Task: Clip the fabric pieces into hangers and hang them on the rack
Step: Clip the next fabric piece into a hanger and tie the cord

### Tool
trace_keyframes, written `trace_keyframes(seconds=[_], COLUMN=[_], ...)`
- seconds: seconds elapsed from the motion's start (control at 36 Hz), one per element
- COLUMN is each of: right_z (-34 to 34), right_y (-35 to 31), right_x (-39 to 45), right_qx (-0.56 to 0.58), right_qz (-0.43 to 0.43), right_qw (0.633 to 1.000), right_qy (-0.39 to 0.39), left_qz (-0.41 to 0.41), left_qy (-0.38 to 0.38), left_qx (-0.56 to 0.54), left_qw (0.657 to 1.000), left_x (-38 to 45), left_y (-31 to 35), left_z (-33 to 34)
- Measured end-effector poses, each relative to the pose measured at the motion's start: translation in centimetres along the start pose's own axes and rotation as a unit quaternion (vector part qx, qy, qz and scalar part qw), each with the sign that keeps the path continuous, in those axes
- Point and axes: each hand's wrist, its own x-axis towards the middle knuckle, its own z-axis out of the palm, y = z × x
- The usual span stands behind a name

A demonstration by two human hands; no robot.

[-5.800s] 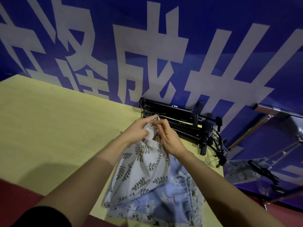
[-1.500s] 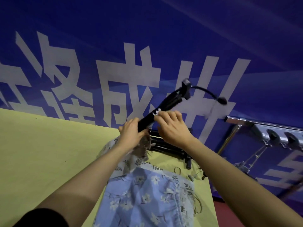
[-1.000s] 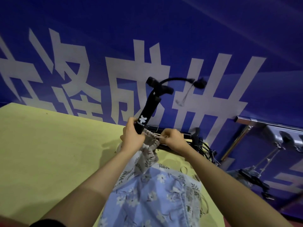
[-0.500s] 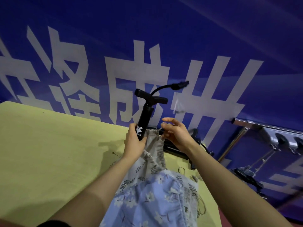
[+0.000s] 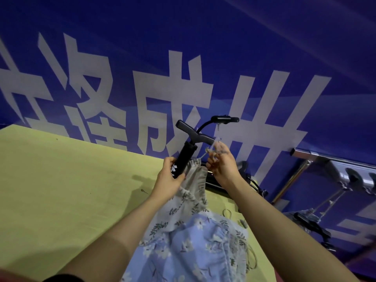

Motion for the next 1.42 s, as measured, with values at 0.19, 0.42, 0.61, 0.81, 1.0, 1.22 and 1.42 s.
trace_keyframes(seconds=[0.19,0.42,0.61,0.81,1.0,1.22,1.42], right_z=[1.0,2.6,2.4,2.7,5.7,7.5,6.8], right_y=[0.8,1.6,0.4,-0.5,-2.9,-5.6,-6.8], right_x=[-0.7,-1.3,-1.4,-0.9,-0.7,-0.4,-0.2], right_qx=[-0.184,-0.251,-0.301,-0.478,-0.383,-0.346,-0.468], right_qz=[-0.102,-0.118,-0.097,-0.273,-0.327,-0.334,-0.451], right_qw=[0.977,0.96,0.945,0.834,0.864,0.877,0.76], right_qy=[-0.011,-0.026,-0.083,-0.034,-0.006,0.013,0.007], left_qz=[0.052,0.22,0.179,0.21,0.373,0.42,0.344], left_qy=[0.147,0.122,0.08,0.055,0.002,-0.052,-0.113], left_qx=[0.145,0.329,0.386,0.414,0.433,0.408,0.391], left_qw=[0.977,0.91,0.901,0.884,0.821,0.809,0.846], left_x=[0.1,0.1,1.8,1.4,1.4,1.8,1.7], left_y=[-0.1,3.1,3.3,2.8,4.5,6.5,6.4], left_z=[0.5,0.6,-1.5,-2.3,-4.3,-5.7,-5.4])
